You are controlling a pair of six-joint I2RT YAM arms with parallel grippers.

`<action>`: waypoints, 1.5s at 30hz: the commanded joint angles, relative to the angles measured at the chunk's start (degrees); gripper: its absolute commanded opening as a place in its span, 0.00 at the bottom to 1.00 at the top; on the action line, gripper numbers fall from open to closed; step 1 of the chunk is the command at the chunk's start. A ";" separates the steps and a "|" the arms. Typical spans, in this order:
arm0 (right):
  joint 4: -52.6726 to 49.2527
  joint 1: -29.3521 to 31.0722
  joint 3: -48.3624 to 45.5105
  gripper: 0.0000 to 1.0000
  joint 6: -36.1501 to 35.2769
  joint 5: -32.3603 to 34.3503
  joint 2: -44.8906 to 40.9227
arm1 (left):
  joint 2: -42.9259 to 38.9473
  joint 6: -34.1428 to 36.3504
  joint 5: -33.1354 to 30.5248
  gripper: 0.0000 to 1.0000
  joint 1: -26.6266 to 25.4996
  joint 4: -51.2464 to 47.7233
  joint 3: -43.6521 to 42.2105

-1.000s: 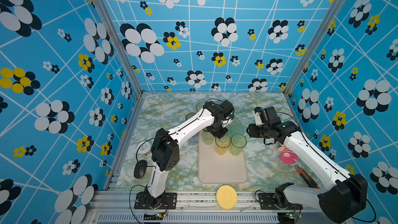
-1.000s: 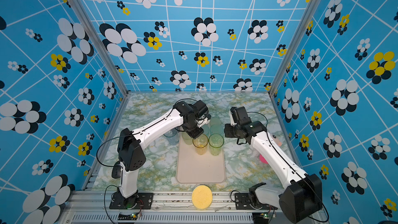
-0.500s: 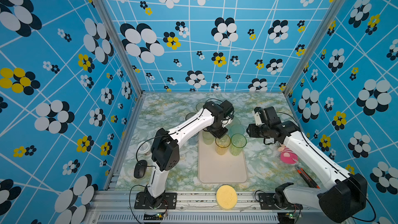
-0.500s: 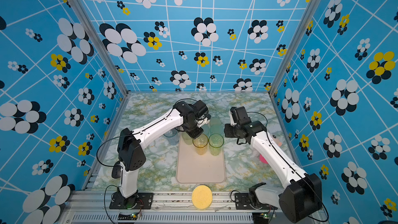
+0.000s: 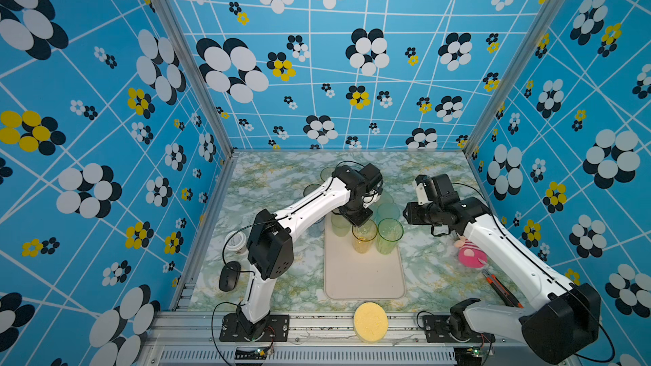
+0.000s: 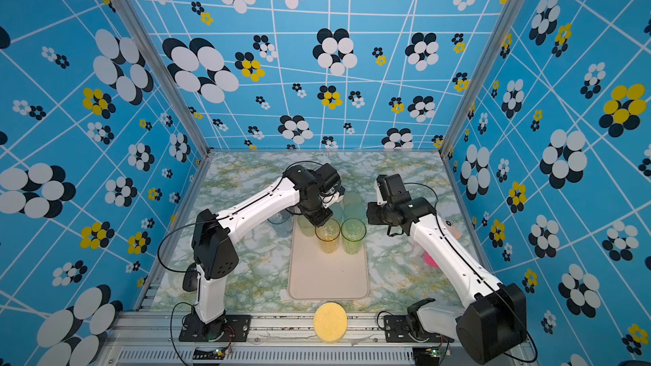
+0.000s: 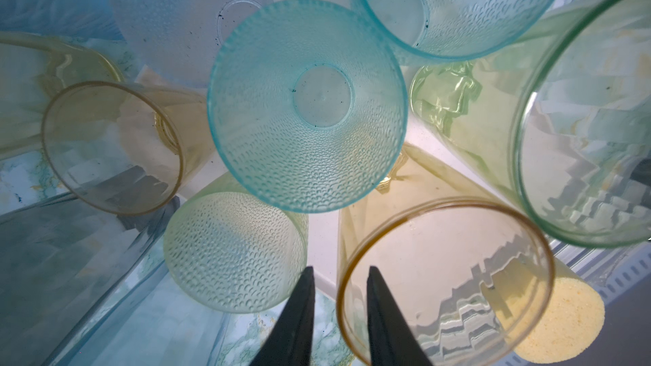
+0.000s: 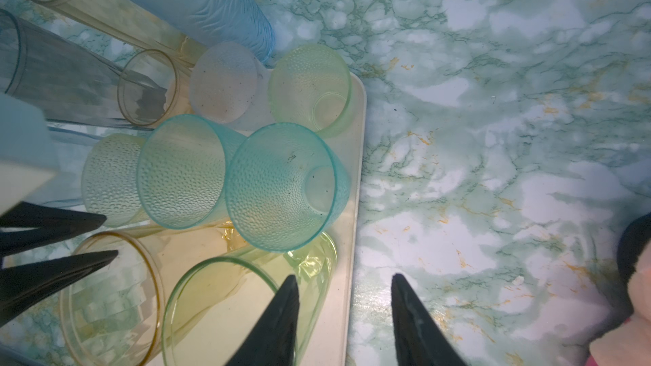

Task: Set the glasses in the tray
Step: 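Lower the yellow cup onto the tray and open the left gripper, then raise the left gripper and move it toward the grey cup beside the tray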

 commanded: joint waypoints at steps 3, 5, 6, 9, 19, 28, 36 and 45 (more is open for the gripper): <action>-1.17 -0.38 1.07 0.45 0.55 0.03 0.35 | -2.89 0.37 -0.30 0.29 0.12 0.59 -0.17; -1.17 -0.39 1.12 0.45 0.63 0.03 0.35 | -3.16 0.37 -0.49 0.29 0.12 0.60 -0.18; -1.09 -0.36 1.05 0.45 0.63 -0.05 0.35 | -3.33 0.37 -0.71 0.29 0.11 0.68 -0.22; -1.08 -0.44 0.96 0.45 0.63 -0.06 0.44 | -3.90 0.38 -1.44 0.29 0.13 0.81 -0.18; -1.04 -0.43 0.77 0.45 0.72 -0.15 0.48 | -6.78 0.55 -3.63 0.29 1.06 1.98 -0.72; -0.91 -0.36 0.56 0.45 0.89 -0.41 0.70 | -11.59 -1.01 -5.54 0.28 3.81 4.87 -4.24; -0.69 -0.40 0.57 0.45 1.16 -1.02 0.85 | -20.87 -2.52 -7.94 0.24 10.31 5.34 -11.78; 0.06 -0.14 0.78 0.45 1.76 -2.52 1.64 | -26.91 -3.41 -7.28 0.21 20.97 5.73 -21.02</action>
